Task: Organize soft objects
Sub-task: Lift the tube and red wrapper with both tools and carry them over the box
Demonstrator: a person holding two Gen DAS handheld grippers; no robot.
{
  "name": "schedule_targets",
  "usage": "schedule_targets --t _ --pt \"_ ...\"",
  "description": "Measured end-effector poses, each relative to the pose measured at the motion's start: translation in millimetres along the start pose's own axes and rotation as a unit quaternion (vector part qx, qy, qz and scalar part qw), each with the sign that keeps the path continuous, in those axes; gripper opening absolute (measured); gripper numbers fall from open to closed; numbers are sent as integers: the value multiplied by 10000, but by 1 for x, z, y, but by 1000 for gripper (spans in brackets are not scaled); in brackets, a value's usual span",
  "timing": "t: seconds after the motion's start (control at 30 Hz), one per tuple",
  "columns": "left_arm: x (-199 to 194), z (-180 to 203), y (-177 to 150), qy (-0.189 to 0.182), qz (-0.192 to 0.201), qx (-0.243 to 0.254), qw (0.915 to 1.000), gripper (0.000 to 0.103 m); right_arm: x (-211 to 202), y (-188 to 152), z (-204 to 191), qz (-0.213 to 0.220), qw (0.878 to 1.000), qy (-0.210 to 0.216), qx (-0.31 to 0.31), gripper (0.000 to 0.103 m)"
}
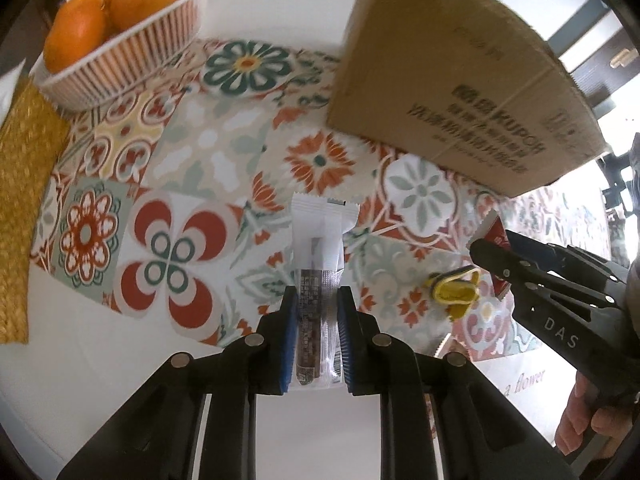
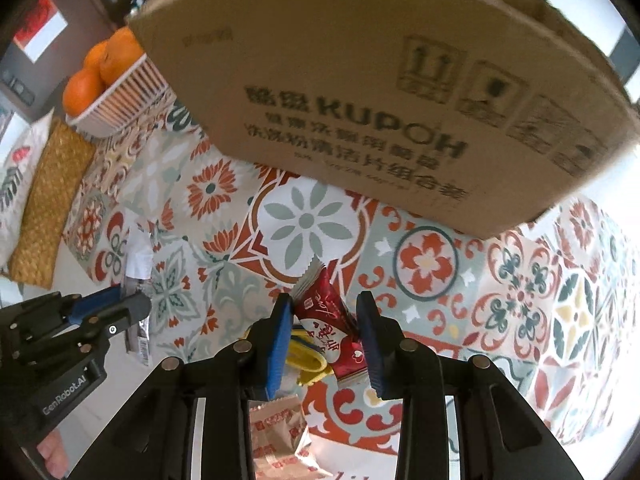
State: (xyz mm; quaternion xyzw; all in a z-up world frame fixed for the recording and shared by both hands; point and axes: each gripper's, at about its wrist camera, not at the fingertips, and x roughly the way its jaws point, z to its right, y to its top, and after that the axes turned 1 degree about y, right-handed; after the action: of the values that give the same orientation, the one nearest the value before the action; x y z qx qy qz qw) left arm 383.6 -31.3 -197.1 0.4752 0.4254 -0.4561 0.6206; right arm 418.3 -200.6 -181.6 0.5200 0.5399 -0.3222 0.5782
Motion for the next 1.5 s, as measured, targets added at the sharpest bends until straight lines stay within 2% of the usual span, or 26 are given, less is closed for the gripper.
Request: schedule_targets --t 0.1,0.33,0.7,1.2,1.5 --pt "-7 5 4 -39 121 150 9998 20 -10 -2 3 120 9998 -3 144 34" --pt "-40 13 -8 -171 351 425 9983 20 -38 -11 1 435 9980 -8 463 34" --pt "-88 31 -6 -484 895 884 9909 20 -96 -18 -9 1243 9879 23 923 34" --pt "-152 53 4 -718 1704 1435 9722 20 -163 -16 -17 2136 9709 60 1083 34" --pt "-180 66 21 -782 2083 1648 9609 20 -192 -4 -16 2486 9629 84 1042 34"
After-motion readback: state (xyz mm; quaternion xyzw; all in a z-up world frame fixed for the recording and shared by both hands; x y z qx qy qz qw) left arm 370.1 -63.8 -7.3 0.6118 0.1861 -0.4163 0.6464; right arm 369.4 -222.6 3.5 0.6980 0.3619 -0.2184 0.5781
